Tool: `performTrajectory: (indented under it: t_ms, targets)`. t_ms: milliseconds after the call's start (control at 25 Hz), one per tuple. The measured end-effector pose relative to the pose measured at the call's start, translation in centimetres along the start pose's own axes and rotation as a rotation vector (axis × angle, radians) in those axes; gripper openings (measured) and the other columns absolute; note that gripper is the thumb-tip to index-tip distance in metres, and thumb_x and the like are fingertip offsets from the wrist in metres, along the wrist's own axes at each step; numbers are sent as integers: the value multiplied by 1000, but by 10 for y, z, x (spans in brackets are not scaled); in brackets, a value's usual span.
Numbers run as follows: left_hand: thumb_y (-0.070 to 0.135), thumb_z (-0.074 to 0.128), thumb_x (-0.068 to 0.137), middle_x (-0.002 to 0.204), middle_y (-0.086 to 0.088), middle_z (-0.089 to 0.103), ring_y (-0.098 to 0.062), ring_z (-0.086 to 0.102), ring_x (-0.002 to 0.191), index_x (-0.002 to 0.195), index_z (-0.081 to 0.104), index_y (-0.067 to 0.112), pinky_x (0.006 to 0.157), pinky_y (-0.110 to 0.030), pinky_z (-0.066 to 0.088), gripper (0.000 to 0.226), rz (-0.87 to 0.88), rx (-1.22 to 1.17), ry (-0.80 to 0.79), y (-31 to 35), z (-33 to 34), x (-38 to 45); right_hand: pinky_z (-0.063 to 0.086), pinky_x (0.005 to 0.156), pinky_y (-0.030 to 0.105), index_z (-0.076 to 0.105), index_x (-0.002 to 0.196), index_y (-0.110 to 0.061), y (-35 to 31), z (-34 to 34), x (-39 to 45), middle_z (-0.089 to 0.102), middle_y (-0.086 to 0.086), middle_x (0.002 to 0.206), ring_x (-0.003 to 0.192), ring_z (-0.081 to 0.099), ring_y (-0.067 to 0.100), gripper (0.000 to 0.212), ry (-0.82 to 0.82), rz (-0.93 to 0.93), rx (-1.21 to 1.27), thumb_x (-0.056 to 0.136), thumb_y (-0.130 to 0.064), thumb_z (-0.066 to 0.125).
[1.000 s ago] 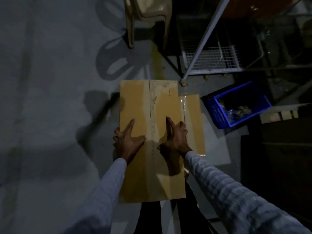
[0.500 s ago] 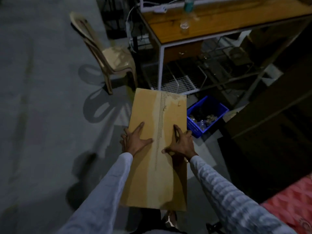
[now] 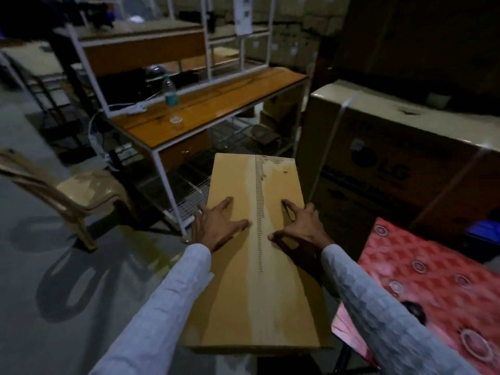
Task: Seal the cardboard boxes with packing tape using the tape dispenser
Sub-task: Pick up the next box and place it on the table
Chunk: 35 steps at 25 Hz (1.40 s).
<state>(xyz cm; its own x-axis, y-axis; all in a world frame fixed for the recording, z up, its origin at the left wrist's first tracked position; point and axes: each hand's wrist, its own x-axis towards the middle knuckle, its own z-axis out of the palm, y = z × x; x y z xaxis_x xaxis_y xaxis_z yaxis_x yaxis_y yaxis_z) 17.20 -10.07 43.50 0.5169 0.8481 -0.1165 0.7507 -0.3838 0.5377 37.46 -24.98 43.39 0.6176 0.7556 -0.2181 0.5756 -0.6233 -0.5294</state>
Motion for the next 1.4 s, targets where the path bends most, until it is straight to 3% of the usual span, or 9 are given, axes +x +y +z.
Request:
performTrajectory:
  t_ms: [240, 520, 720, 1160, 1400]
  targets:
    - [89, 65, 64, 146, -18, 30, -44, 43, 132, 151, 35, 54, 103, -52, 43, 99, 310, 25, -65, 109, -4, -9, 38, 109, 51, 26, 159, -45, 47, -81, -74, 29, 16, 145, 136, 33, 42, 114, 276, 179, -1, 63, -82, 75]
    - [100, 55, 55, 157, -26, 25, -52, 42, 135, 151, 34, 54, 110, -56, 41, 109, 600, 27, -242, 233, 36, -56, 37, 112, 55, 31, 158, -44, 126, -152, -184, 31, 15, 143, 138, 33, 42, 114, 515, 404, 52, 60, -86, 71]
    - [96, 58, 60, 147, -22, 33, -49, 48, 126, 152, 35, 52, 106, -54, 43, 104, 766, 72, -338, 313, 84, -114, 42, 110, 55, 34, 157, -44, 196, -178, -263, 34, 14, 143, 136, 38, 41, 111, 640, 538, 94, 61, -88, 69]
    - [97, 60, 59, 144, -21, 35, -48, 51, 124, 153, 33, 51, 104, -50, 48, 108, 882, 144, -482, 454, 221, -254, 44, 106, 48, 37, 155, -44, 373, -226, -399, 36, 10, 136, 132, 39, 36, 104, 740, 710, 99, 65, -81, 75]
    - [96, 58, 61, 141, -20, 37, -45, 54, 121, 153, 34, 50, 100, -46, 51, 106, 896, 158, -515, 495, 280, -301, 36, 115, 59, 37, 153, -48, 450, -230, -431, 27, 15, 155, 144, 28, 42, 106, 735, 752, 155, 61, -86, 71]
